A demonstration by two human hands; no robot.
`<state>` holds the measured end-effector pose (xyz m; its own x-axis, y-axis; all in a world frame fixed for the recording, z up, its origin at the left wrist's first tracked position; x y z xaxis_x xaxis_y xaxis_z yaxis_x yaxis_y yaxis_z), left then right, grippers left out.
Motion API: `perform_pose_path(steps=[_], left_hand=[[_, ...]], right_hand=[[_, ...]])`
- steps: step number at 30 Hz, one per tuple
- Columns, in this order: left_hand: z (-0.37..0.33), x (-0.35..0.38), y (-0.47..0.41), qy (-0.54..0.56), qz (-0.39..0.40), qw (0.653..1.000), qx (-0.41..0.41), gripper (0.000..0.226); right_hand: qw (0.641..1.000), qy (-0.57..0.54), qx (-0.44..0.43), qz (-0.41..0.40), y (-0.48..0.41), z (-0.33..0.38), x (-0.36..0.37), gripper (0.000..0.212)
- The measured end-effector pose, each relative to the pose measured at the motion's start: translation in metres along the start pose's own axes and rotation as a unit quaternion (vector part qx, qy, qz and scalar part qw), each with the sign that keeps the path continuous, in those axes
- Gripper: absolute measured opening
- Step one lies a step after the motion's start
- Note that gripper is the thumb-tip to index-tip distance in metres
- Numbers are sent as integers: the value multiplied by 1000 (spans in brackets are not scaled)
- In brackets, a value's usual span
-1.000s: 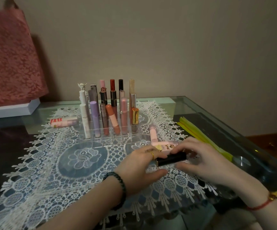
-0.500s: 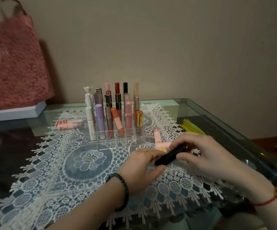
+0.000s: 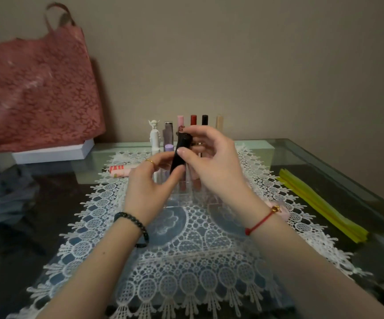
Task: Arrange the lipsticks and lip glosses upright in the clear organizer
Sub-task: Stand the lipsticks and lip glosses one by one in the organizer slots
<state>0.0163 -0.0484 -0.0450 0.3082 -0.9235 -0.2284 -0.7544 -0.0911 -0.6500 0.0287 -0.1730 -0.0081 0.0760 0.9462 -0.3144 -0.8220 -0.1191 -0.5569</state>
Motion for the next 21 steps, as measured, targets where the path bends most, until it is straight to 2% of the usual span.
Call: perform_pose_path(steps=[6, 14, 21], left_hand=[[22, -27, -6, 42, -54, 997, -41, 21], [47, -28, -2, 61, -35, 991, -114, 23], [46, -27, 1, 72, -21, 988, -133, 22]], right_hand=[[1000, 19, 10, 8, -12, -15, 40, 32], [998, 53, 41, 12, -1, -37, 55, 33], [995, 89, 37, 28, 5, -47, 60, 30]])
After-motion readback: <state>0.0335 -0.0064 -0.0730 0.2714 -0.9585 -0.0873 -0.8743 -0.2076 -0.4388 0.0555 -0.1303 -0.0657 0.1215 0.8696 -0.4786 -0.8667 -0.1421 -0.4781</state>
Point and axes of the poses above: each hand's wrist, its own y-axis away from the middle knuckle, its own x-axis out of the palm, z = x × y, the point moved 4 cm from there along -y, towards the middle knuckle, and after that the axes turned 11 degrees about y, right-handed, at the moved point
